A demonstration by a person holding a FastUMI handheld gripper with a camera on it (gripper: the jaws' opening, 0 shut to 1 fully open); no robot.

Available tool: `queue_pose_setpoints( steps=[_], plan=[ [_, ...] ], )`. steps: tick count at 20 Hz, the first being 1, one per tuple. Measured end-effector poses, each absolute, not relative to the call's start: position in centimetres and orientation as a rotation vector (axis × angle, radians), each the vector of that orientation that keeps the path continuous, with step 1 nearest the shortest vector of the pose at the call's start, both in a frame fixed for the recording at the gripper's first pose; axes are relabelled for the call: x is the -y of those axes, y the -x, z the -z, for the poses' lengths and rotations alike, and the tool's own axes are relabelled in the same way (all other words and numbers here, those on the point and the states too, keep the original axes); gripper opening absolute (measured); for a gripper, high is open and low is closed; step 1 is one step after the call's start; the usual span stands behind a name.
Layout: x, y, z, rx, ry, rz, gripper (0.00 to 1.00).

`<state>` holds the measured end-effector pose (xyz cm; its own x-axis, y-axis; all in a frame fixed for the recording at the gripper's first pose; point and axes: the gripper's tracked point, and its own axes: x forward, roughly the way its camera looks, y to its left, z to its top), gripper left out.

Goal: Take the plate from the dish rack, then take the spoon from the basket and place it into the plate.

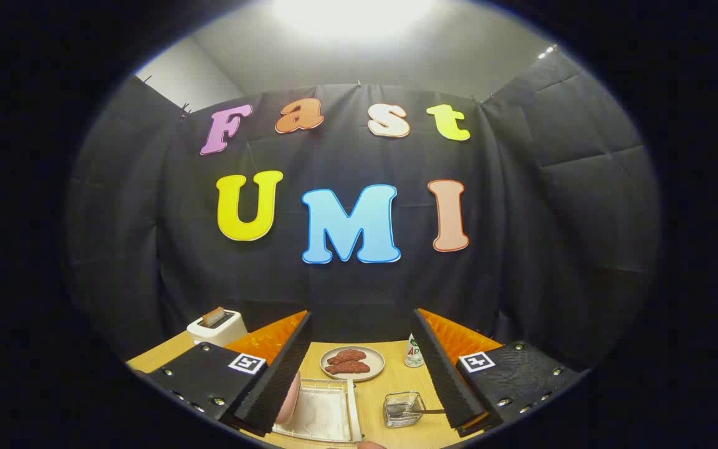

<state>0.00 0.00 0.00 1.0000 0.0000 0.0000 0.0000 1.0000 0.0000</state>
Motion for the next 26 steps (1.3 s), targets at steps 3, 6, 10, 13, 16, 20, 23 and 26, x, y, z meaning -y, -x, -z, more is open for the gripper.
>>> queue_pose_setpoints(
  steps=[3, 6, 10, 13, 16, 20, 23, 26],
  plan=[
    [-0.4, -0.5, -0.6, 0.007, -0.028, -0.004, 0.97],
    [-0.4, -0.8, -0.5, -0.003, -0.025, -0.003, 0.97],
    [-0.7, -0.9, -0.1, -0.042, -0.036, 0.008, 0.97],
    [-0.6, -1.1, -0.1, -0.043, -0.028, 0.012, 0.97],
    [-1.5, -1.6, 0.7, -0.078, -0.013, -0.004, 0.97],
    [-3.6, -2.4, 2.8, -0.211, 0.005, -0.03, 0.97],
    [-5.7, -3.2, 6.4, -0.37, 0.071, -0.028, 0.98],
    [-8.0, -3.4, 10.3, -0.521, 0.116, -0.039, 0.97]
  ],
)
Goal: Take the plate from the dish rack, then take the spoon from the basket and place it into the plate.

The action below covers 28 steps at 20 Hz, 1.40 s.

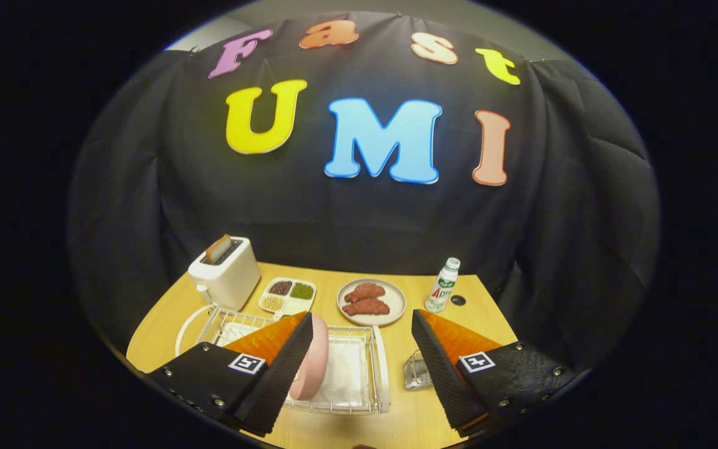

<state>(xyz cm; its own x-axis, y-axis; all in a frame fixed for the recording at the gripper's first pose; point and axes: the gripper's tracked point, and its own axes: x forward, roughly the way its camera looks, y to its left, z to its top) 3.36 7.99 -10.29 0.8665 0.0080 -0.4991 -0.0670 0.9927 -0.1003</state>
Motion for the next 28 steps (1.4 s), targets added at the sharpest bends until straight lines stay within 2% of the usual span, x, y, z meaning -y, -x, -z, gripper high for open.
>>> queue_pose_setpoints(
  steps=[3, 5, 6, 13, 14, 15, 16, 18, 20, 21, 22, 23, 26, 28],
  plan=[
    [-9.0, -3.7, 13.7, -0.671, 0.144, -0.014, 0.96],
    [-9.6, -3.9, 15.2, -0.737, 0.15, 0.014, 0.89],
    [-9.9, -4.1, 15.8, -0.758, 0.155, 0.023, 0.81],
    [-10.0, -6.1, 19.3, -0.858, 0.238, 0.125, 0.8],
    [-10.0, -6.3, 19.5, -0.866, 0.239, 0.148, 0.65],
    [-9.8, -6.4, 20.2, -0.882, 0.238, 0.164, 0.58],
    [-10.0, -6.6, 20.7, -0.902, 0.242, 0.169, 0.54],
    [-9.9, -6.8, 21.6, -0.939, 0.239, 0.169, 0.54],
    [-10.2, -7.4, 22.4, -0.984, 0.19, 0.157, 0.34],
    [-9.7, -7.4, 23.0, -1.012, 0.178, 0.179, 0.34],
    [-9.6, -7.5, 23.8, -1.034, 0.171, 0.171, 0.17],
    [-9.7, -7.9, 23.1, -1.039, 0.178, 0.16, 0.17],
    [-9.9, -8.1, 22.6, -1.083, 0.222, 0.129, 0.1],
    [-9.9, -8.2, 22.1, -1.096, 0.23, 0.142, 0.1]
  ],
)
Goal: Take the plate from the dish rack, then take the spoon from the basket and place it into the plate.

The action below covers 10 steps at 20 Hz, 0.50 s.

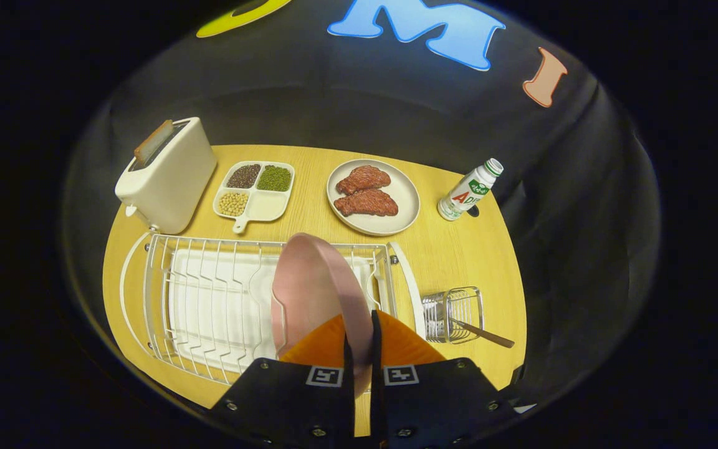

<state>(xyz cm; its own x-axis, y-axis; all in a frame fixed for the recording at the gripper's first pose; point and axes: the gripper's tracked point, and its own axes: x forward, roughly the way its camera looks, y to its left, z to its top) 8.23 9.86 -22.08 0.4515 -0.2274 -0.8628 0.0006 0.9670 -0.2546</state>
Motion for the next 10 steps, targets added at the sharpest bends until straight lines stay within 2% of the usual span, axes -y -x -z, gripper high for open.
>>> queue_pose_setpoints(
  steps=[7, 10],
  plan=[
    [-10.2, -8.7, 19.4, -1.068, 0.4, 0.188, 0.1],
    [-10.2, -9.4, 17.2, -1.035, 0.334, 0.174, 0.09]
  ],
)
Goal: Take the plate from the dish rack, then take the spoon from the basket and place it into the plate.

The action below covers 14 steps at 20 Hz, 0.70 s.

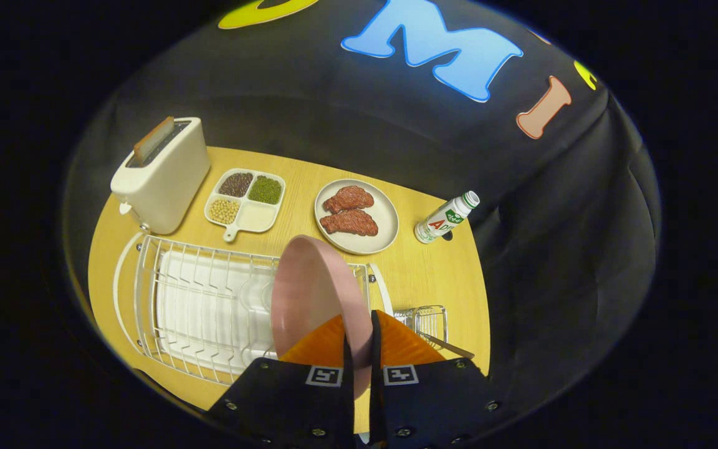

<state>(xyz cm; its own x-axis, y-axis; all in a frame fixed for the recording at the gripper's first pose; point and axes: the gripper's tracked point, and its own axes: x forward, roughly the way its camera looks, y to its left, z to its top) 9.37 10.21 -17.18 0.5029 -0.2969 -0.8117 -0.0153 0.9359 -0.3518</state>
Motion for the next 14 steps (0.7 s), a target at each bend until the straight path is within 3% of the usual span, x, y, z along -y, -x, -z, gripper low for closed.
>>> queue_pose_setpoints(
  steps=[7, 14],
  plan=[
    [-6.3, -6.4, 12.4, -0.988, 0.128, 0.075, 0.09],
    [0.8, -0.3, 11.5, -0.973, 0.034, 0.079, 0.1]
  ],
)
